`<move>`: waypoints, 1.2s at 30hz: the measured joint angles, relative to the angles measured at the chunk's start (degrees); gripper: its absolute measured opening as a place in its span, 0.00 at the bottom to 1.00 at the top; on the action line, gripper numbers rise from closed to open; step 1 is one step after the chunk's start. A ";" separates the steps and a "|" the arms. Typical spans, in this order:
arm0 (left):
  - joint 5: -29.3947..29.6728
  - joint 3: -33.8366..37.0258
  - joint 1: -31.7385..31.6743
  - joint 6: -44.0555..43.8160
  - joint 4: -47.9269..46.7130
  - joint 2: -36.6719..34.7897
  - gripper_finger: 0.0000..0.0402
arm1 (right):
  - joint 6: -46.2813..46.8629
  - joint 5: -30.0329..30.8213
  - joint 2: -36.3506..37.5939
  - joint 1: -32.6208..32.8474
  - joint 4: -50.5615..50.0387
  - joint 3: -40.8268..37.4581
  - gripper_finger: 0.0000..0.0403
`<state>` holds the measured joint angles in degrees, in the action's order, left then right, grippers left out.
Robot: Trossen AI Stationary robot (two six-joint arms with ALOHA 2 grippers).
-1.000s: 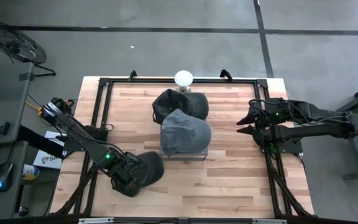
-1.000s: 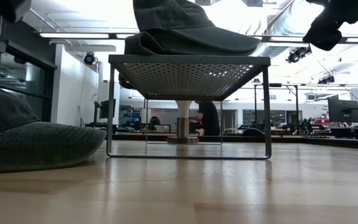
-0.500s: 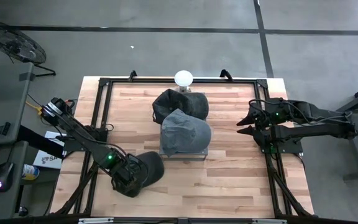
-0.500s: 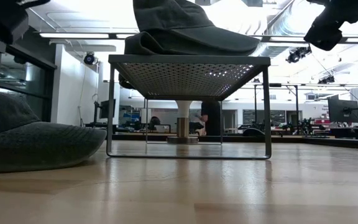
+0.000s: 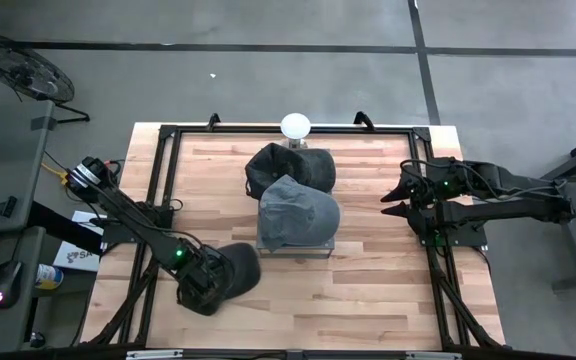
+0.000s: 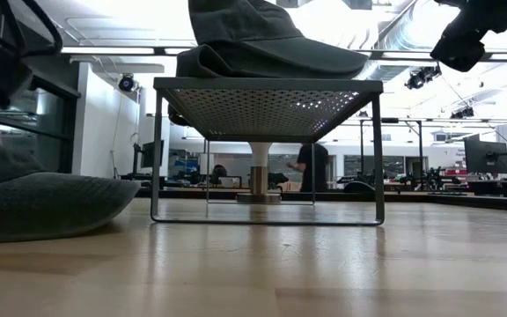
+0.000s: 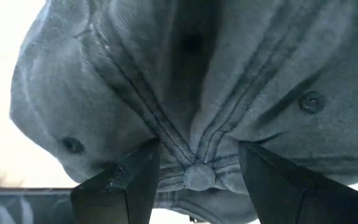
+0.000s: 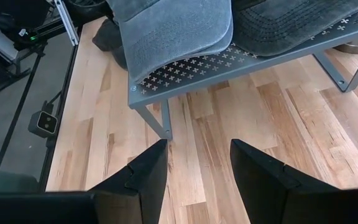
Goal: Pick & Place hat
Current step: Stack the black cap on the black cap on the shelf
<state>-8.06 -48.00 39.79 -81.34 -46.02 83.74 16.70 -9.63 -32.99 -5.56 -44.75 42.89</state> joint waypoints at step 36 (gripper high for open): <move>1.13 -1.54 -0.04 -6.22 3.42 0.07 0.00 | 0.89 0.02 0.00 0.00 -0.02 0.02 0.42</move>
<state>-6.92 -49.54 39.75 -87.56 -42.59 83.81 17.59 -9.61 -32.99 -5.56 -44.77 42.92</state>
